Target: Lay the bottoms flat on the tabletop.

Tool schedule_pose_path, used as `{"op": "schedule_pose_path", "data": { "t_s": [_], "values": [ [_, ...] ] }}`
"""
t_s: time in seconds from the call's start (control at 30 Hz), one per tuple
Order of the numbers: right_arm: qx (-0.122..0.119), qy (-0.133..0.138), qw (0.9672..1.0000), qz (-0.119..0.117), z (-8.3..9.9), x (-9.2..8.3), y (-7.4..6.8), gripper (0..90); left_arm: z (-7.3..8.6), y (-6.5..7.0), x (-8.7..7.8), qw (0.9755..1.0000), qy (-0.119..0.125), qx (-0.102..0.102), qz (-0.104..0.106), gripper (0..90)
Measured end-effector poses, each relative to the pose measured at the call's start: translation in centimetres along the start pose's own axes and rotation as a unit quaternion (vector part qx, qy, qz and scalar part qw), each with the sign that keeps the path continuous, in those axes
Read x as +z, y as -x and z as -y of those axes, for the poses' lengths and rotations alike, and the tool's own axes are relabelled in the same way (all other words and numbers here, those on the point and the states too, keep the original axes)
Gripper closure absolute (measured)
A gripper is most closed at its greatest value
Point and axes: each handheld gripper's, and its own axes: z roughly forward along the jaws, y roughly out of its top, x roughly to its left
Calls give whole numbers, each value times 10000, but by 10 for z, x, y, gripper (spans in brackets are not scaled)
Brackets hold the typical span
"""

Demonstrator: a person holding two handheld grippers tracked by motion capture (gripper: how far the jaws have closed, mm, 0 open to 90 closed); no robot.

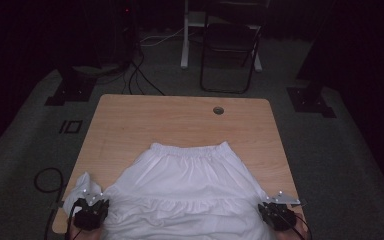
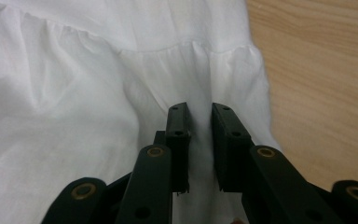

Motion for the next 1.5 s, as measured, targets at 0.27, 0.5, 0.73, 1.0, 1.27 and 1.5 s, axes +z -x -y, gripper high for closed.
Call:
{"op": "schedule_pose_path", "data": {
  "t_s": [0.27,0.5,0.73,1.0,1.27,1.5],
  "values": [
    [-198,167,9996,-138,-1,-2,-4,672,5,5,-6,9997,189,-26,144,735],
    [-209,522,9984,-38,-16,11,-3,570,-24,12,12,9968,556,403,415,615],
    [-161,636,9978,-52,-30,31,-1,559,-61,26,34,9935,649,553,753,586],
    [-95,596,9981,-136,-29,36,1,616,-63,20,57,9944,421,625,740,719],
    [-238,542,9981,-174,-30,35,-5,738,-50,9,48,9953,399,580,667,861],
    [-563,559,9957,-486,-32,35,-20,764,-25,-6,26,9980,293,312,458,867]
  ]
}}
